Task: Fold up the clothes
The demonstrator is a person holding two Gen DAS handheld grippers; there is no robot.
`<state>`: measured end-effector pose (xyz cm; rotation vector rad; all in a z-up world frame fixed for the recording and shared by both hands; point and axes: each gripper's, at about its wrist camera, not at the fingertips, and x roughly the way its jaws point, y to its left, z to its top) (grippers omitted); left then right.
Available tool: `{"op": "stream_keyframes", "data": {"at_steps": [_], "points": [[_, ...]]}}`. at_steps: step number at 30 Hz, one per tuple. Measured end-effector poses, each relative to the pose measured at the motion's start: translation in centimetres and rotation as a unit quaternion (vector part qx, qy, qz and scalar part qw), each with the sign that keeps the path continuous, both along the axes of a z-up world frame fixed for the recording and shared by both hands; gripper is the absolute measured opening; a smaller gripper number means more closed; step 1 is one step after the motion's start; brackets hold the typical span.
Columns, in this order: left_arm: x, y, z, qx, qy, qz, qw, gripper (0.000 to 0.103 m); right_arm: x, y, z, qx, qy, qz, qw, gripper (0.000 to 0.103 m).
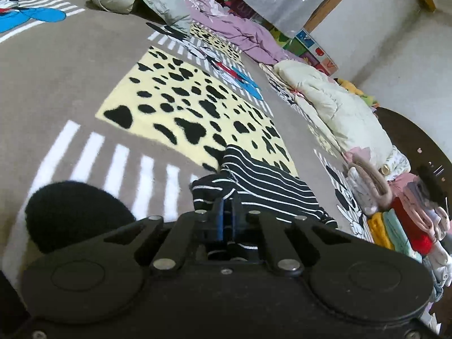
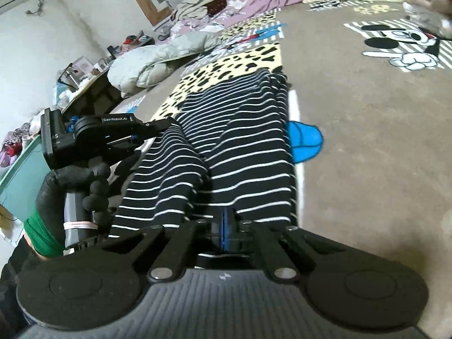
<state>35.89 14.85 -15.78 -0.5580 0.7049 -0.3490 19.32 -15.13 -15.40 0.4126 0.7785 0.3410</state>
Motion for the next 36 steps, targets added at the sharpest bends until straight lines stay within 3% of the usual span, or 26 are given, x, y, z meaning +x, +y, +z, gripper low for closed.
{"op": "stream_keyframes", "data": {"at_steps": [5, 9, 10, 12, 14, 16, 18, 21, 24, 27, 29, 30, 31, 34, 35, 36], "points": [[-1.9, 0.0, 2.5, 0.036, -0.053, -0.001, 0.998, 0.008, -1.9, 1.1, 2.9, -0.046, -0.085, 0.009, 0.995, 0.005], [-3.3, -1.8, 3.0, 0.052, -0.093, -0.08, 0.9911, 0.009, -1.5, 3.9, 4.5, -0.102, -0.139, 0.072, 0.982, 0.005], [-3.5, -2.4, 2.7, 0.066, -0.095, -0.099, 0.9884, 0.016, -1.1, 4.6, 4.5, -0.116, -0.147, 0.088, 0.978, 0.005], [-3.1, -3.5, 1.4, 0.113, -0.061, -0.113, 0.9853, 0.033, 0.0, 6.0, 3.9, -0.139, -0.151, 0.117, 0.972, 0.005], [-3.0, -4.1, 0.5, 0.152, -0.055, -0.118, 0.9797, 0.034, 1.7, 6.6, 2.4, -0.139, -0.114, 0.131, 0.975, 0.005], [-3.8, -4.0, 1.6, 0.15, -0.079, -0.116, 0.9787, 0.037, 3.1, 7.0, 0.4, -0.144, -0.061, 0.15, 0.976, 0.005], [-5.0, -3.6, 2.8, 0.136, -0.121, -0.128, 0.9749, 0.038, 3.0, 6.6, 0.8, -0.134, -0.07, 0.149, 0.977, 0.005], [-6.2, -3.2, 2.7, 0.119, -0.134, -0.156, 0.9714, 0.039, 0.6, 6.3, 3.2, -0.122, -0.112, 0.166, 0.972, 0.009], [-6.9, -3.7, 1.9, 0.138, -0.124, -0.183, 0.9655, 0.039, -2.8, 7.2, 3.7, -0.13, -0.133, 0.218, 0.958, 0.009], [-6.7, -4.5, 0.5, 0.187, -0.084, -0.172, 0.9635, 0.043, -7.0, 8.7, 3.4, -0.142, -0.155, 0.286, 0.935, 0.015], [-6.8, -4.5, 0.3, 0.185, -0.091, -0.167, 0.9642, 0.044, -8.7, 10.6, 1.9, -0.177, -0.134, 0.319, 0.921, 0.022], [-7.0, -4.3, 0.6, 0.172, -0.095, -0.165, 0.9664, 0.043, -9.8, 11.6, 0.7, -0.215, -0.139, 0.329, 0.909, 0.022], [-7.1, -4.0, 0.9, 0.159, -0.1, -0.163, 0.9685, 0.043, -10.9, 12.0, 0.6, -0.236, -0.171, 0.325, 0.899, 0.022], [-7.1, -3.3, 1.6, 0.125, -0.107, -0.152, 0.9746, 0.044, -12.6, 12.1, 2.6, -0.229, -0.22, 0.315, 0.894, 0.02], [-6.8, -3.3, 1.4, 0.135, -0.098, -0.141, 0.976, 0.045, -13.0, 11.9, 2.8, -0.226, -0.225, 0.31, 0.896, 0.021], [-6.6, -3.4, 1.1, 0.15, -0.087, -0.13, 0.9763, 0.045, -12.8, 12.2, 2.1, -0.238, -0.197, 0.314, 0.898, 0.025]]}}
